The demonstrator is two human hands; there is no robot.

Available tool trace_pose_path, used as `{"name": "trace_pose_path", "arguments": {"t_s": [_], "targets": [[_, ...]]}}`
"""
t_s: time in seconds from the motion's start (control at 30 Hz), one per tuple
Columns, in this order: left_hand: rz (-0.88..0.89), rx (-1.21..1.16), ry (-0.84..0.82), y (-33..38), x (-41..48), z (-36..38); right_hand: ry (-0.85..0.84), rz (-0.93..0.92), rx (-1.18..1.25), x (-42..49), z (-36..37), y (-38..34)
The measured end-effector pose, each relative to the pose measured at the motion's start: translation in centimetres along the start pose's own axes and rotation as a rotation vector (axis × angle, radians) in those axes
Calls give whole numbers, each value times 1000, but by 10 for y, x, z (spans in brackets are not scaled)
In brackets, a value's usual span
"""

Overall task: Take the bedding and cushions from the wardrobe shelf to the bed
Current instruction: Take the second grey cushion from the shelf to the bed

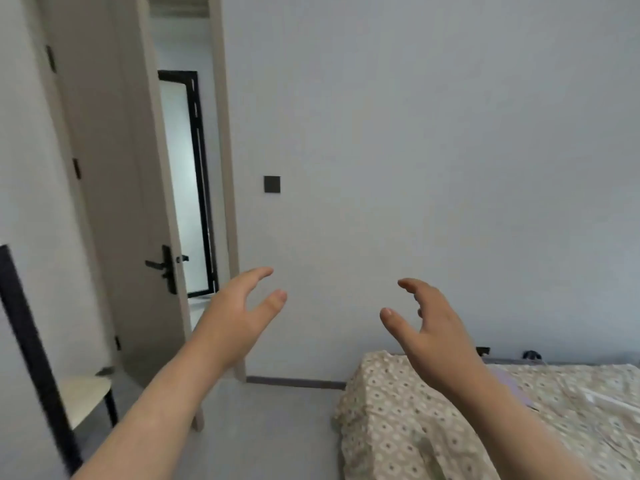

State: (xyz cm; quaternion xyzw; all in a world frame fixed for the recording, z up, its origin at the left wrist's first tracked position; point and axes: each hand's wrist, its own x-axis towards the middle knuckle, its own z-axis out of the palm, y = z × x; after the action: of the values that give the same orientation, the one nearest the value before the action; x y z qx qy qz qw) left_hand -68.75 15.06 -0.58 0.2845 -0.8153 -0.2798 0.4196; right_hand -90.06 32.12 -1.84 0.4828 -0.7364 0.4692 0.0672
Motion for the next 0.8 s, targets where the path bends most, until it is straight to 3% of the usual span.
{"name": "trace_pose_path", "arguments": {"t_s": [0.33, 0.5, 0.8], "targets": [[-165, 134, 284, -98, -40, -184, -278, -209, 213, 26, 177, -141], [-249, 201, 540, -133, -88, -268, -434, -328, 329, 22, 260, -213], [-451, 390, 770, -157, -163, -364, -687, -503, 539, 1, 387, -321]]}}
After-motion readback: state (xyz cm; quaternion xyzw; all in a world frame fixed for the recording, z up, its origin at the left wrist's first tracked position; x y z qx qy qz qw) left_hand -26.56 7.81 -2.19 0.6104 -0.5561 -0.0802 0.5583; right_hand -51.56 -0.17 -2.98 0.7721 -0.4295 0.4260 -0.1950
